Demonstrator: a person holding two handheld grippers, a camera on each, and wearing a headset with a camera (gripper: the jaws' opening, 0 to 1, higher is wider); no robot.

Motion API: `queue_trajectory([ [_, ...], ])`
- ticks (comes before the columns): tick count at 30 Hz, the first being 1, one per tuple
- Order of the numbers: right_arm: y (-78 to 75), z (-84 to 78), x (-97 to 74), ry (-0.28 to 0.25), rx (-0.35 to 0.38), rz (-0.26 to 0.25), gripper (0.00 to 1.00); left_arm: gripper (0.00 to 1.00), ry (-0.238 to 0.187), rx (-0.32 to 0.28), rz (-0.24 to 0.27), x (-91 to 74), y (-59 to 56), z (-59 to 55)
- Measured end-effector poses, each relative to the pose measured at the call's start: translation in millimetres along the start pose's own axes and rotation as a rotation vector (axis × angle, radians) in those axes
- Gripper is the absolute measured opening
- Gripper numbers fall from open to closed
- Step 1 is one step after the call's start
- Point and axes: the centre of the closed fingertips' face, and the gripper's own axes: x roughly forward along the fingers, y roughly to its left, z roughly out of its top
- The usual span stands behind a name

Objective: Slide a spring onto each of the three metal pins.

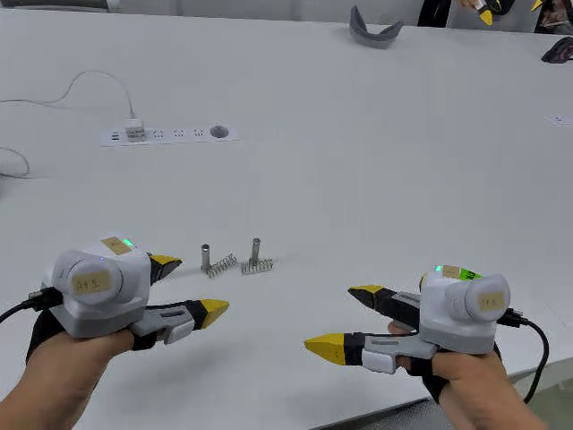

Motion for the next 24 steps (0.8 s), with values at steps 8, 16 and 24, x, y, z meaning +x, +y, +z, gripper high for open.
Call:
queue_trajectory([
  [8,-4.9,-3.9,-14.8,-0.002,0.014,-0.014,0.77,0.56,0.045,0.059,-0.012,22.4,-3.6,-4.2],
  [16,-12.4,-5.6,-29.3,-0.014,0.042,-0.037,0.77,0.56,0.095,0.097,-0.028,43.0,-4.7,-13.5],
  [24,-10.0,-4.2,-29.9,-0.026,0.053,-0.035,0.77,0.54,0.157,0.151,-0.033,58.5,0.4,-26.2],
])
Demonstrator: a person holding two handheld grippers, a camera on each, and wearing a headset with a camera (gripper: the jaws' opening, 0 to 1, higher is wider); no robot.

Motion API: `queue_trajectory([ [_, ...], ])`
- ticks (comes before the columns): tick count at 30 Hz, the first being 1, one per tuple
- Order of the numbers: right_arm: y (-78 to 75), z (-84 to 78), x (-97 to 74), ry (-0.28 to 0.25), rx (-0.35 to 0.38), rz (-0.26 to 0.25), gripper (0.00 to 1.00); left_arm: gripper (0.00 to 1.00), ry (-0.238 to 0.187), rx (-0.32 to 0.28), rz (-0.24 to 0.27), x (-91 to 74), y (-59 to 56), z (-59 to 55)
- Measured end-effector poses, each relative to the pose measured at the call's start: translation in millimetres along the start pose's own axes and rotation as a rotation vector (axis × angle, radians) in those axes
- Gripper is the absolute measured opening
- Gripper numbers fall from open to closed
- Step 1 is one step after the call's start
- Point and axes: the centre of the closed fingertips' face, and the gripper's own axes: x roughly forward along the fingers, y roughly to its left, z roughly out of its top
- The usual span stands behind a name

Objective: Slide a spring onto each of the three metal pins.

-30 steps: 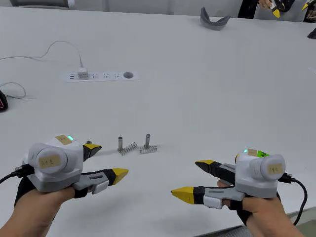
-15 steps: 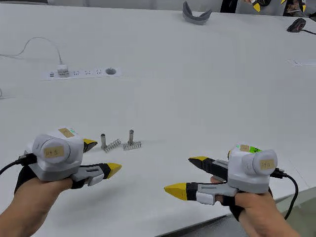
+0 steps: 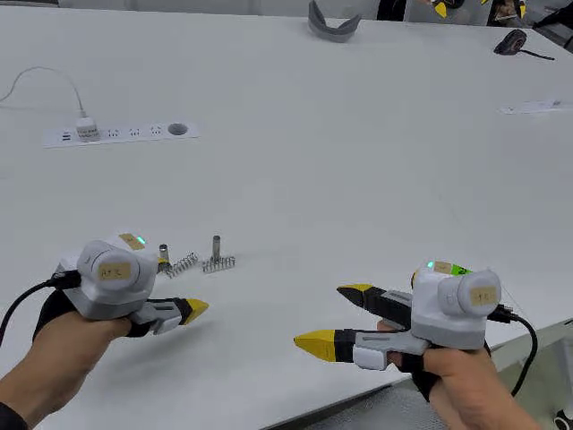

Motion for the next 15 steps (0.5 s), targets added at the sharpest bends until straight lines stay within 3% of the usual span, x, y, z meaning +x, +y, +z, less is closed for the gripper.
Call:
queue_trajectory([
  [15,2.6,-2.7,1.0,0.013,-0.008,0.007,0.77,0.56,0.044,0.006,-0.024,22.4,0.6,-2.9],
])
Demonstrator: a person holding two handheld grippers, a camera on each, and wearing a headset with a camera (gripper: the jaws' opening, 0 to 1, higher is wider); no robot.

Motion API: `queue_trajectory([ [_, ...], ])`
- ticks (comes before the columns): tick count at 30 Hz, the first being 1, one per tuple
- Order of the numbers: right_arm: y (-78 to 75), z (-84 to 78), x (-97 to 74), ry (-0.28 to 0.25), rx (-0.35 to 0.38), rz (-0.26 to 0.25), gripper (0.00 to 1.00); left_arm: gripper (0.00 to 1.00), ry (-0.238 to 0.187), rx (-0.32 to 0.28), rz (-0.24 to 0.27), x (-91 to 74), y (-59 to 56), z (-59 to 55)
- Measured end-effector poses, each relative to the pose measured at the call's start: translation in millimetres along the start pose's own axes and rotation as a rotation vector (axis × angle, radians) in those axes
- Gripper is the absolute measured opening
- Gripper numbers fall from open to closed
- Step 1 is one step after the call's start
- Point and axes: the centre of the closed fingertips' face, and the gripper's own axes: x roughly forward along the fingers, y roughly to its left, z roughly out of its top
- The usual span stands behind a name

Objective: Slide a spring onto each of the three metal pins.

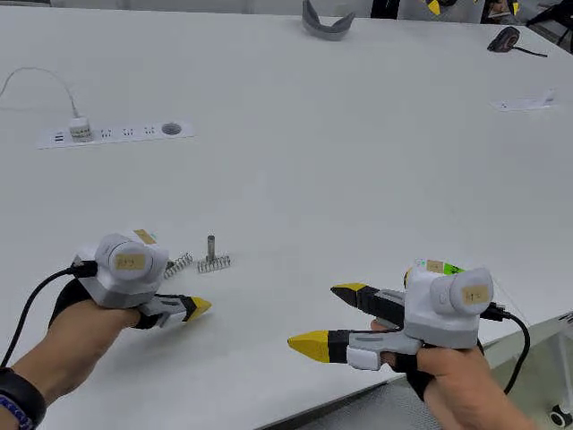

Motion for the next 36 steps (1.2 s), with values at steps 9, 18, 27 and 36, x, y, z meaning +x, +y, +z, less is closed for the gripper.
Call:
queue_trajectory([
  [9,-0.9,2.2,-0.7,-0.014,-0.003,0.003,0.75,0.56,0.002,0.003,0.016,2.7,3.9,1.7],
  [18,-0.6,1.3,0.2,-0.01,-0.009,0.009,0.75,0.55,0.018,0.017,0.022,4.1,5.9,0.0],
  [27,0.0,1.2,0.1,-0.01,-0.011,0.011,0.74,0.54,0.001,0.025,0.006,-3.3,-3.5,-0.3],
  [36,0.7,1.4,-0.3,-0.013,-0.007,0.013,0.74,0.58,0.029,0.06,0.033,1.4,1.1,0.1],
])
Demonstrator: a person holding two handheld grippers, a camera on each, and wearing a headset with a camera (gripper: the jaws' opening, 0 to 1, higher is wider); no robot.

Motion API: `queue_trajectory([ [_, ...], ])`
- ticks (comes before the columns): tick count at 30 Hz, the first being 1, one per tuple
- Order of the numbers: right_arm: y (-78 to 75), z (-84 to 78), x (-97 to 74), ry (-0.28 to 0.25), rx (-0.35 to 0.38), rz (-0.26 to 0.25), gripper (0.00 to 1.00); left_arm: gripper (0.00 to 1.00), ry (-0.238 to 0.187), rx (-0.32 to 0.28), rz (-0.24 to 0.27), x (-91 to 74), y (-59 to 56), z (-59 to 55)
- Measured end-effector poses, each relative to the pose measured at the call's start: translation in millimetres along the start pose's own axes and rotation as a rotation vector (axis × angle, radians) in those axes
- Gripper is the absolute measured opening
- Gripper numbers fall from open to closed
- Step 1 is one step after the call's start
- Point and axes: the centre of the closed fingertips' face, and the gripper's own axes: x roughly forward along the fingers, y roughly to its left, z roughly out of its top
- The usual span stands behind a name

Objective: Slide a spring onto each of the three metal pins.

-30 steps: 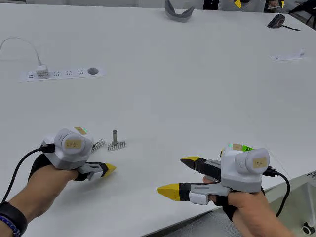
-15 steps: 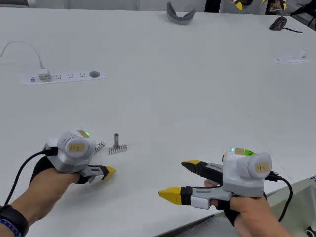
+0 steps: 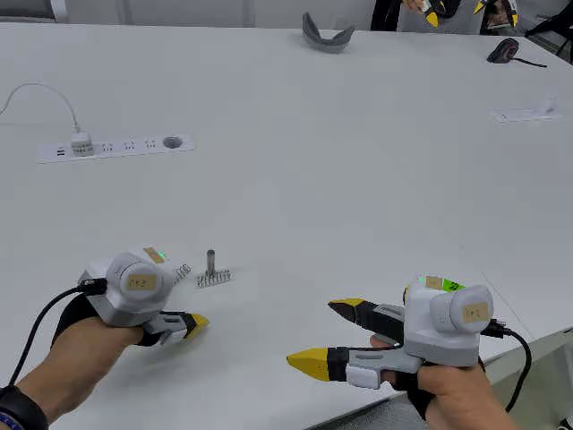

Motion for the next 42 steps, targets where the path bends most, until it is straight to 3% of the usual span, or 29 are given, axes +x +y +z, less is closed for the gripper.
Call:
queue_trajectory([
  [3,0.3,0.3,0.0,-0.001,0.001,0.002,0.74,0.58,0.031,0.023,0.013,3.4,1.8,-4.5],
  [11,-0.7,2.6,-0.7,-0.015,0.006,0.002,0.74,0.57,0.03,0.016,0.017,4.5,2.3,-3.9],
  [18,0.3,3.1,-0.5,-0.015,0.005,0.007,0.74,0.56,0.023,0.014,-0.023,0.3,-10.7,-1.6],
  [21,-0.6,4.5,-1.3,-0.024,0.011,0.005,0.74,0.56,-0.017,-0.003,0.002,-2.9,-5.4,6.8],
  [27,-0.4,5.0,-1.4,-0.027,0.014,0.009,0.74,0.57,0.009,0.011,0.024,3.6,2.4,4.6],
  [33,0.0,5.7,-1.4,-0.031,0.018,0.014,0.74,0.57,0.046,0.026,0.03,7.6,1.9,-1.4],
  [42,-0.1,7.6,-1.9,-0.04,0.024,0.014,0.74,0.57,0.043,0.024,0.047,2.7,4.9,0.4],
])
